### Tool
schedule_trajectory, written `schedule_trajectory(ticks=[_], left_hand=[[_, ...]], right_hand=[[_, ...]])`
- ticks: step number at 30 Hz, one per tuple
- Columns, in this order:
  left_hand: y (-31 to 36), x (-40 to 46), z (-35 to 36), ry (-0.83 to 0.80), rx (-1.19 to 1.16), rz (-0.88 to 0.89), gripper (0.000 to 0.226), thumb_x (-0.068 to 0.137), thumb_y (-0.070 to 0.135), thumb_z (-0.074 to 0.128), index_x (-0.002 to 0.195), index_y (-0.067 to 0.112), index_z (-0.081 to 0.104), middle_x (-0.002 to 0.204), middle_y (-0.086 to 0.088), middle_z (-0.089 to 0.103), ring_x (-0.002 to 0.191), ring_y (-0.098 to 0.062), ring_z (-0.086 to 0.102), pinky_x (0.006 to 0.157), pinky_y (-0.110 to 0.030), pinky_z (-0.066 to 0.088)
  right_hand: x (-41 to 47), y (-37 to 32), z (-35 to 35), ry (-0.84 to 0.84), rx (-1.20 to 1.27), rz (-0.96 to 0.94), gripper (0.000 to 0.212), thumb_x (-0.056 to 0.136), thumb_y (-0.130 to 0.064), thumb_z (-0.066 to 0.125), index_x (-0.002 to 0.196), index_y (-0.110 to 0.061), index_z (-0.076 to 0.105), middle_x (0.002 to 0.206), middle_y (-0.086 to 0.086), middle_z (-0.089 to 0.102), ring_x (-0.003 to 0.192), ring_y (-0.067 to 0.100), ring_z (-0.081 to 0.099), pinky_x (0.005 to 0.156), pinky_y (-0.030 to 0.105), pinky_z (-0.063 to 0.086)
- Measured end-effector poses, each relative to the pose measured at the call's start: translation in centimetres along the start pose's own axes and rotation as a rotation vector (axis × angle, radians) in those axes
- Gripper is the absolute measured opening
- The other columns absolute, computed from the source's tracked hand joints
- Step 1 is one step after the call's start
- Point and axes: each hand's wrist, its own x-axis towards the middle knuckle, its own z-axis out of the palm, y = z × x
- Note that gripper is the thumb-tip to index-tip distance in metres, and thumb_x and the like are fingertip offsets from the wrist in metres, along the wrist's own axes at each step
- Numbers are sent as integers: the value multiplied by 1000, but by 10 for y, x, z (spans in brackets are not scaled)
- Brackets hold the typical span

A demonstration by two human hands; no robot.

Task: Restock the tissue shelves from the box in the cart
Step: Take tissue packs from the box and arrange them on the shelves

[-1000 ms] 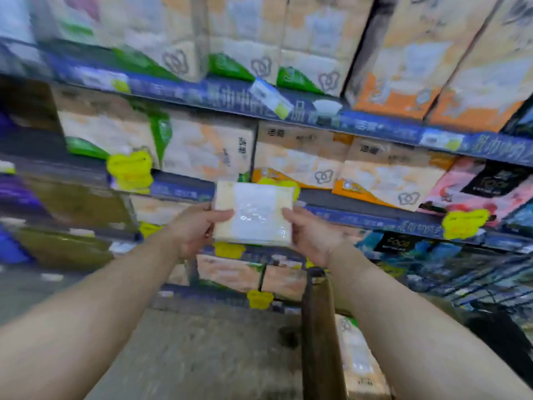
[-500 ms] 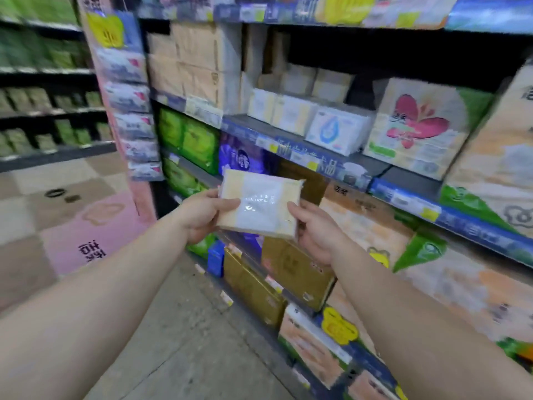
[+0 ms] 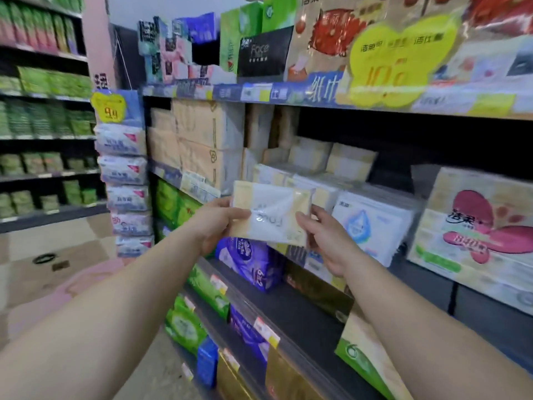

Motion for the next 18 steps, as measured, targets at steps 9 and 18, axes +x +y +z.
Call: schedule_trajectory(ticks=[9,18], left_hand=[[19,130,-9,-73,125,32,40,72,2,67,111,9,60,109,-18,69,100,-37,67,94,-55,50],[-4,249,-50,-419,397,-61,48,71,5,75,116,9,58,111,-11,68,104,-28,64,99,-46,49]], right_hand=[[104,16,-3,173,-94,-27,35,88,-28,66,118,-35,50,115,0,65,106,20,64,103,46,44],[152,40,28,325,-408,183,76,82,-27,75,141,-26,27,131,3,54,113,21,56,87,28,46]])
